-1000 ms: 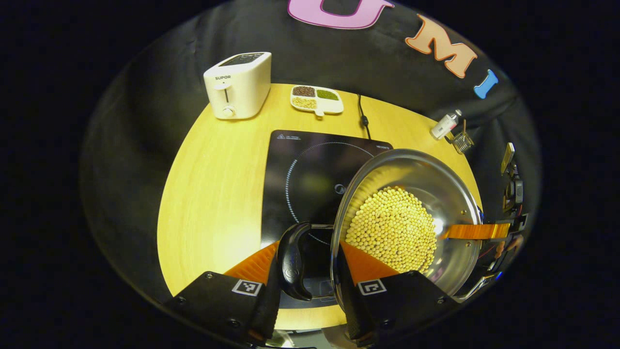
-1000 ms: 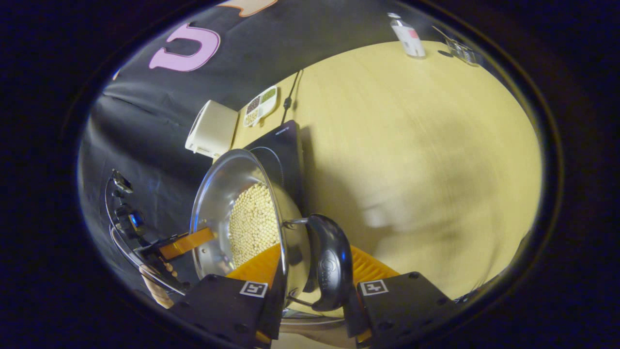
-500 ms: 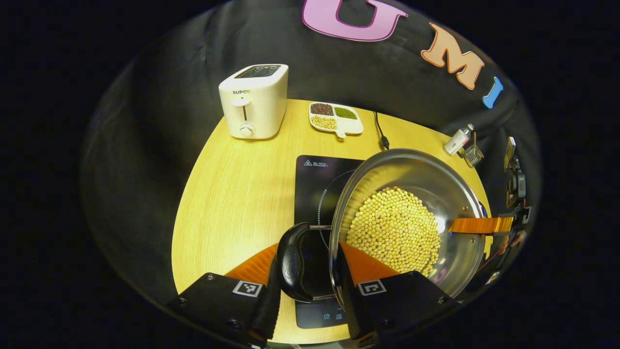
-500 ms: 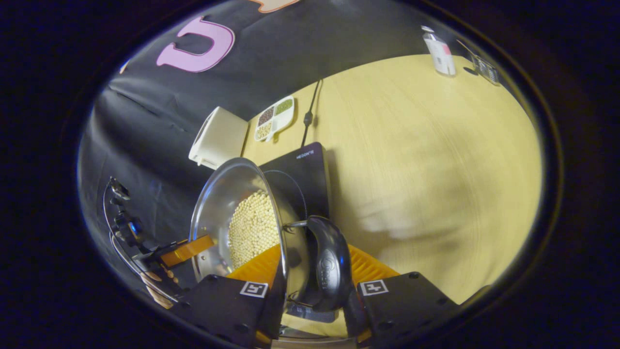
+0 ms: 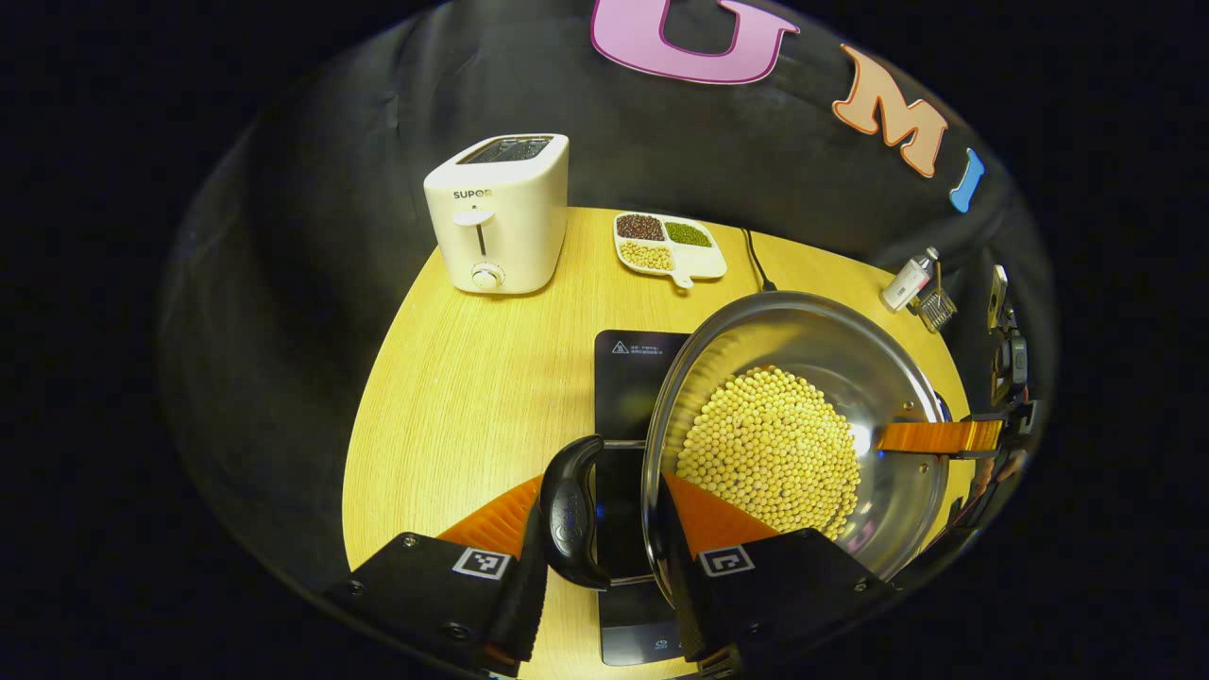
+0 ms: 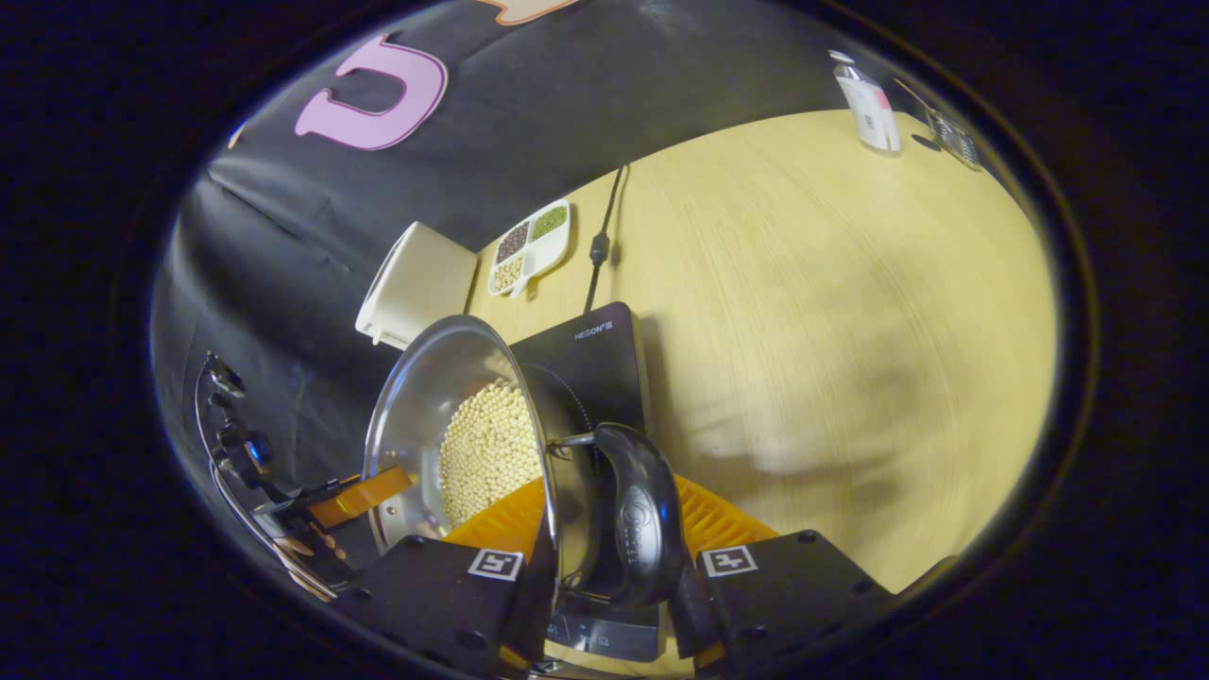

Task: First push the handle of the pot to place it horizontally, then grasp the pot with both hands and set it on the induction cooktop.

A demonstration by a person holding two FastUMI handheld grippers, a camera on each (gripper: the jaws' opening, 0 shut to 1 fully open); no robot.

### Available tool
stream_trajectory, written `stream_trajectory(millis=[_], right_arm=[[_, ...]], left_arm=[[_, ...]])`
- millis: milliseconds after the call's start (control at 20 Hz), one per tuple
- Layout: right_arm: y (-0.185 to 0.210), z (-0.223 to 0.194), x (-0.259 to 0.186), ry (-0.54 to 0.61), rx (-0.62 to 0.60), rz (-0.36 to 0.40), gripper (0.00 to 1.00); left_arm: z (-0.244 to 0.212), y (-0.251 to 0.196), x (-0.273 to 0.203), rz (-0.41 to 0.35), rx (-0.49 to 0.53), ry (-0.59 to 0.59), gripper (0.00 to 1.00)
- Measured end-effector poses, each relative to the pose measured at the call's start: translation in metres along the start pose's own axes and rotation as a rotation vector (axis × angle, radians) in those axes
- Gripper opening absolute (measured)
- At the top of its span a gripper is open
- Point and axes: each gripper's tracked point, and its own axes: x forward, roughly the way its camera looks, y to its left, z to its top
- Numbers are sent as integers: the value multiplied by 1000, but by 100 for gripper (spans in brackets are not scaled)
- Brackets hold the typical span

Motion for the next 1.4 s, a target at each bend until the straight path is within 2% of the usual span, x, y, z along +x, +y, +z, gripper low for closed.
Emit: stream_trajectory(millis=[150,200,550,600,650,750,800,850,900,950,1000,1150,1250,1400], right_arm=[[0,-1,6,3,-10,7,54],[2,-2,6,2,-9,11,48],[2,-1,10,10,-1,23,51],[2,-3,11,15,-1,18,56],[0,-5,14,22,-2,8,50],[1,-3,14,16,5,3,53],[0,-4,12,16,4,-1,51],[-3,-5,12,23,-1,-10,53],[-5,-5,12,20,-12,-9,70],[-2,0,15,-1,-27,15,82],[2,5,7,-32,-39,30,94],[4,38,-10,-178,-69,34,92],[3,58,-23,-257,-75,10,92],[0,82,-53,-344,-76,-20,92]], left_arm=[[4,3,1,6,9,-13,58],[3,4,2,7,14,-14,59],[2,7,5,27,59,1,67],[2,7,5,33,68,2,66],[3,7,5,35,73,1,69],[2,8,5,46,93,1,71],[1,11,5,62,109,-4,72],[1,14,5,81,123,-8,74],[2,16,3,96,137,-19,83],[12,13,-1,91,141,-69,100],[23,9,-3,86,134,-127,100],[51,8,-17,112,126,-270,99],[68,7,-25,129,126,-348,99],[75,6,-35,158,137,-381,98]])
